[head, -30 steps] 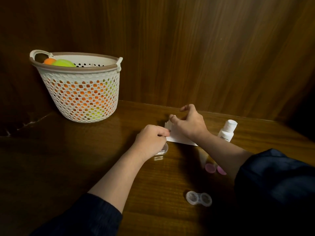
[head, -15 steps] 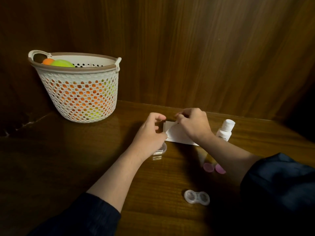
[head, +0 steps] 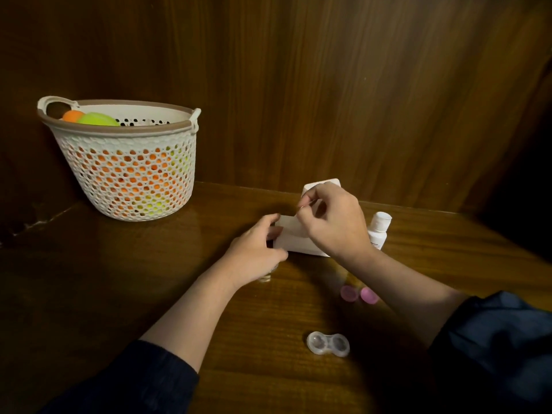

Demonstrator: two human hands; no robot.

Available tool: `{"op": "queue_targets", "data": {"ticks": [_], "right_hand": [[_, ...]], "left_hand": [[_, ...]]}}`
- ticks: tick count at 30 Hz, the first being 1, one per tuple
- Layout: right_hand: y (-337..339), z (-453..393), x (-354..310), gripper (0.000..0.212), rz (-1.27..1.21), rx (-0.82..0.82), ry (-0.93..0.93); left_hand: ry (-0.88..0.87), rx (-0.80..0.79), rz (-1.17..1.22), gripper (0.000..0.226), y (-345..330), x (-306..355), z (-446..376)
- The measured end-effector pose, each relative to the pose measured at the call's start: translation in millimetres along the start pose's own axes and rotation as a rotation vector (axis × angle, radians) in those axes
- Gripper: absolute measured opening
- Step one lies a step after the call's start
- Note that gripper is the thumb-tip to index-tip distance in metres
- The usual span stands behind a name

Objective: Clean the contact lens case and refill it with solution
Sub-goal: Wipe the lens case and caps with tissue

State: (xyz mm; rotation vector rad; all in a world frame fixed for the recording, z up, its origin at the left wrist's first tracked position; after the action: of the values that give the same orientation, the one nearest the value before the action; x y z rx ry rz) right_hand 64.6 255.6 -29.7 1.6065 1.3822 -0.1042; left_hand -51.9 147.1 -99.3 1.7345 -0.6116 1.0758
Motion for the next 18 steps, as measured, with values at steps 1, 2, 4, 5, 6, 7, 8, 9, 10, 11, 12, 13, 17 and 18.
{"op": "queue_targets", "data": {"ticks": [1,2,4,5,6,7,8,9,10,11,12,13,17,18], "right_hand": [[1,0,-1,0.011,-0.032,0.007,-0.001],[1,0,-1,0.014,-0.065,0.000,-0.010],[-1,0,0,0.020,-0.132,-0.047,-0.035],[-2,0,-1,0.024,-0.171,-0.065,-0.041],[-1,0,-1,0.025,-0.227,-0.067,-0.044],[2,1,-2,0.023,-0.297,-0.055,-0.047],[5,0,-2,0.021,-0.365,-0.036,-0.056],[7,-1,-2,0.020,-0.413,-0.018,-0.071],[9,-2,-2,0.021,-0.441,-0.006,-0.088],[11,-3,-3,0.022,-0.456,0.002,-0.102],[14,-4,-4,0.022,-0.467,0.013,-0.106],[18,-4,-6,0.022,-0.474,0.029,-0.102],[35,-1,-15,0.023,-0.469,0.036,-0.113],[40,0,-17,0.022,-0.462,0.030,-0.125]], "left_hand": [[0.002,-0.003,-0.001,0.082,0,-1,0],[0.002,-0.006,-0.002,0.081,-1,-1,-1],[0.001,-0.018,-0.014,0.079,-2,-2,-1],[0.001,-0.026,-0.021,0.079,-2,-3,-2],[0.001,-0.032,-0.025,0.079,-2,-4,-3],[0.001,-0.036,-0.024,0.079,-2,-5,-3],[-0.001,-0.040,-0.021,0.080,-2,-5,-3],[-0.004,-0.044,-0.020,0.081,-2,-5,-3],[-0.010,-0.046,-0.021,0.082,-3,-5,-2],[-0.017,-0.045,-0.023,0.082,-3,-4,-2],[-0.029,-0.040,-0.030,0.084,-3,-2,0],[-0.045,-0.033,-0.044,0.086,-2,2,1],[-0.171,0.010,-0.039,0.091,11,35,18],[-0.213,0.007,0.007,0.091,14,45,24]]}}
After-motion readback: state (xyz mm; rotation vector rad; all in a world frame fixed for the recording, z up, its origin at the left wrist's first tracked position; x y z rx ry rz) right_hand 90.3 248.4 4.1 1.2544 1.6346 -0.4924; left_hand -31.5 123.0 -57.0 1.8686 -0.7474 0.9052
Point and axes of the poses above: each hand's wrist, its own z-axis away from the middle knuckle, its own y-axis out of the back of the hand, x = y × z, the point moved 6 cm from there along -z, towards the middle knuckle, and after that the axes turned 12 degrees about -y, right-handed, at the moved point
